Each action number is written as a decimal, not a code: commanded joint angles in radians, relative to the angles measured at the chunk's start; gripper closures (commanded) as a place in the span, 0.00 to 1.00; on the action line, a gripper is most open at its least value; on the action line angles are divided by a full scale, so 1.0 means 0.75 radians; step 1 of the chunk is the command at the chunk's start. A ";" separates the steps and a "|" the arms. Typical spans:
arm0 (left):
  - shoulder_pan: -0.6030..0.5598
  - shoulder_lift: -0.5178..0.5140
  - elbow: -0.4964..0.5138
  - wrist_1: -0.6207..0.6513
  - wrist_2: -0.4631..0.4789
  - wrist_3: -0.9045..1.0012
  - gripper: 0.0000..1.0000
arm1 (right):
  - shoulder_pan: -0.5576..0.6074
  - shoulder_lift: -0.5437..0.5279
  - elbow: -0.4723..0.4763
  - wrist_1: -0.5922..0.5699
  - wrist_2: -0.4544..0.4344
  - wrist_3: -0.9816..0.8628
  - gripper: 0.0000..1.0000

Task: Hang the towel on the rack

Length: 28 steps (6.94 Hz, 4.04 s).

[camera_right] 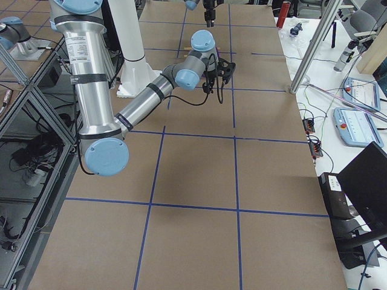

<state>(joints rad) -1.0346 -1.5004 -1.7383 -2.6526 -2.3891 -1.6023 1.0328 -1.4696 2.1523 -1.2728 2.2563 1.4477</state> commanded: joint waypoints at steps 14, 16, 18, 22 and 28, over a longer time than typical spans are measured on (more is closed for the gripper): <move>-0.709 -0.018 -0.036 1.606 0.007 2.247 0.00 | 0.629 -0.352 -0.544 -0.389 0.110 -2.090 0.00; -0.707 -0.020 0.016 1.496 0.005 2.239 0.00 | 0.629 -0.350 -0.526 -0.389 0.135 -2.090 0.00; -0.703 -0.024 0.029 1.485 -0.009 2.241 0.00 | 0.629 -0.360 -0.483 -0.436 0.151 -2.088 0.00; -0.695 0.000 0.037 1.494 -0.009 2.245 0.00 | 0.629 -0.364 -0.477 -0.448 0.174 -2.088 0.00; -0.688 -0.043 0.023 1.397 0.005 2.245 0.00 | 0.629 -0.364 -0.479 -0.446 0.176 -2.088 0.00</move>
<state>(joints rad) -1.5507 -1.5247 -1.7260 -1.6030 -2.3883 0.0789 1.5049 -1.7426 1.7935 -1.6082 2.3882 -0.1181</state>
